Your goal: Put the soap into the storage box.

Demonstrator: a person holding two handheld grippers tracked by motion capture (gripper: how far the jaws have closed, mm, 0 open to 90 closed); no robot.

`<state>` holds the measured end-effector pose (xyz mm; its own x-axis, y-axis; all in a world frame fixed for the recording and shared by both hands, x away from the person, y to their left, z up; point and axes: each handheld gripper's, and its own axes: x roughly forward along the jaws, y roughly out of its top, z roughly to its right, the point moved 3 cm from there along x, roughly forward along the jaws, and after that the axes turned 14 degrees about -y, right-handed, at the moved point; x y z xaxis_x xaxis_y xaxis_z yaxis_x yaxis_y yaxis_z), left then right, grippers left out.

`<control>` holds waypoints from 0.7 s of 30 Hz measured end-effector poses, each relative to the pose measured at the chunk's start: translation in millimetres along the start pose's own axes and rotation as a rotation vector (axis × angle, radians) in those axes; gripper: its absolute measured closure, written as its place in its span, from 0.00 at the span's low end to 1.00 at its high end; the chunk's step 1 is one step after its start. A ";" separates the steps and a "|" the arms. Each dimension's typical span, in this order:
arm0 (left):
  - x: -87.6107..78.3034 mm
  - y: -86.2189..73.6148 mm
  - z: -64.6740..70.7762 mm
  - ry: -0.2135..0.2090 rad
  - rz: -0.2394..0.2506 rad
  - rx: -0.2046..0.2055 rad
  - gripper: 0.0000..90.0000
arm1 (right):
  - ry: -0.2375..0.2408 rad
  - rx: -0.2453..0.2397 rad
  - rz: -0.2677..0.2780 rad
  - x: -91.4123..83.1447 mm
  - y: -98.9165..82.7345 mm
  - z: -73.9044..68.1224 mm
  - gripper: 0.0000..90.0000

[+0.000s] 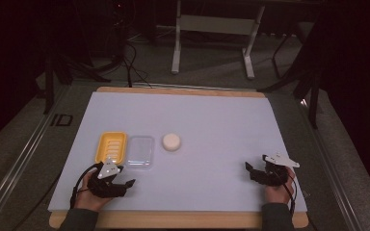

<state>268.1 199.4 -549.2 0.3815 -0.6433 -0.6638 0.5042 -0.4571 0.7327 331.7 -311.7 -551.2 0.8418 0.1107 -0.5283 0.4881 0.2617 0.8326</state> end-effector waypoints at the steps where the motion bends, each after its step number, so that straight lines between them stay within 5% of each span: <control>1: 0.0 0.2 0.1 -0.002 0.001 -0.002 0.37 | 0.004 -0.002 0.006 -0.6 -0.1 0.2 0.20; 12: -6.6 2.2 -1.5 -0.010 0.008 -0.007 0.38 | 0.000 -0.024 0.009 -0.9 -0.3 -2.2 0.20; 21: -11.5 9.3 -4.4 0.000 -0.041 0.013 0.37 | 0.006 -0.030 0.032 -3.0 -0.5 -2.7 0.20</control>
<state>271.8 205.2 -535.5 0.3604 -0.6242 -0.6931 0.5088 -0.4912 0.7070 328.3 -309.6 -550.6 0.8553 0.1256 -0.5027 0.4538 0.2866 0.8437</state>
